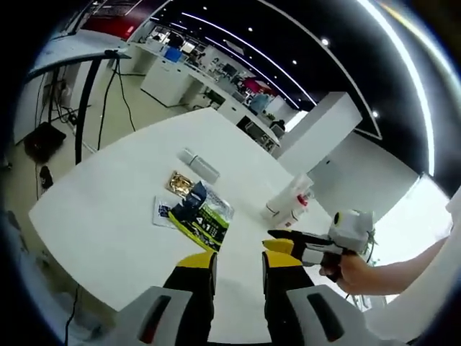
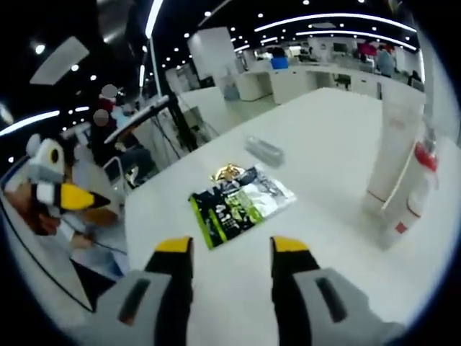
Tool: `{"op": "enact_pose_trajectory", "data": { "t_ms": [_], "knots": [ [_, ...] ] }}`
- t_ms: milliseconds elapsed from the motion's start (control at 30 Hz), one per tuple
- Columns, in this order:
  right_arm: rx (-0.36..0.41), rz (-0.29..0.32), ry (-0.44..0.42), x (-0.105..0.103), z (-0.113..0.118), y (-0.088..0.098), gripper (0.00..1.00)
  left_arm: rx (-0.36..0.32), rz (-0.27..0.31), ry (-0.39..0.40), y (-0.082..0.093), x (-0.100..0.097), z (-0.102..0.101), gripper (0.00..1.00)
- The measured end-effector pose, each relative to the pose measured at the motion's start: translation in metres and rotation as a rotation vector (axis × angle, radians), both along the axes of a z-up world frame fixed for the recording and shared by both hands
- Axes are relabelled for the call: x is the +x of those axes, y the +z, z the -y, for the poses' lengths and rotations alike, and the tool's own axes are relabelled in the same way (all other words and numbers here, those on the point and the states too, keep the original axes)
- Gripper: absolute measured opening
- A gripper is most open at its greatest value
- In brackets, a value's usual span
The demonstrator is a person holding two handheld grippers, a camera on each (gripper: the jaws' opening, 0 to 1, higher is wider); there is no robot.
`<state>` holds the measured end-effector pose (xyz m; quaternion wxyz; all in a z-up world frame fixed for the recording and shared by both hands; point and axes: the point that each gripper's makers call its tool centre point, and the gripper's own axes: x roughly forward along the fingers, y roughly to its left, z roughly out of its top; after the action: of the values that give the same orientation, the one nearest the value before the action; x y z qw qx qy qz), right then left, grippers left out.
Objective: Arrange the skincare products in the storage area until every visible bottle or jar stands upright without overlapping.
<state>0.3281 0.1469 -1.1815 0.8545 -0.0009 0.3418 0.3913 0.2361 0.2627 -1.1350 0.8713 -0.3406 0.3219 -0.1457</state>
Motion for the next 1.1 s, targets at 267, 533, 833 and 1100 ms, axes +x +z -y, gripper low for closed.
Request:
{"op": "enact_pose_trajectory", "data": {
  "t_ms": [267, 533, 833, 1100],
  "knots": [
    [0.000, 0.022, -0.007, 0.010, -0.013, 0.002, 0.44, -0.027, 0.005, -0.002, 0.000, 0.000, -0.015, 0.26],
    [0.012, 0.047, -0.005, 0.033, -0.041, 0.007, 0.46, -0.064, 0.007, -0.035, -0.001, 0.001, -0.017, 0.26],
    [0.016, 0.119, 0.050, 0.089, -0.090, 0.021, 0.52, -0.070, 0.006, -0.049, 0.000, 0.010, -0.027, 0.26],
    [-0.146, 0.141, 0.149, 0.132, -0.109, 0.005, 0.51, -0.067, -0.011, 0.005, -0.004, 0.014, -0.035, 0.26]
  ]
}}
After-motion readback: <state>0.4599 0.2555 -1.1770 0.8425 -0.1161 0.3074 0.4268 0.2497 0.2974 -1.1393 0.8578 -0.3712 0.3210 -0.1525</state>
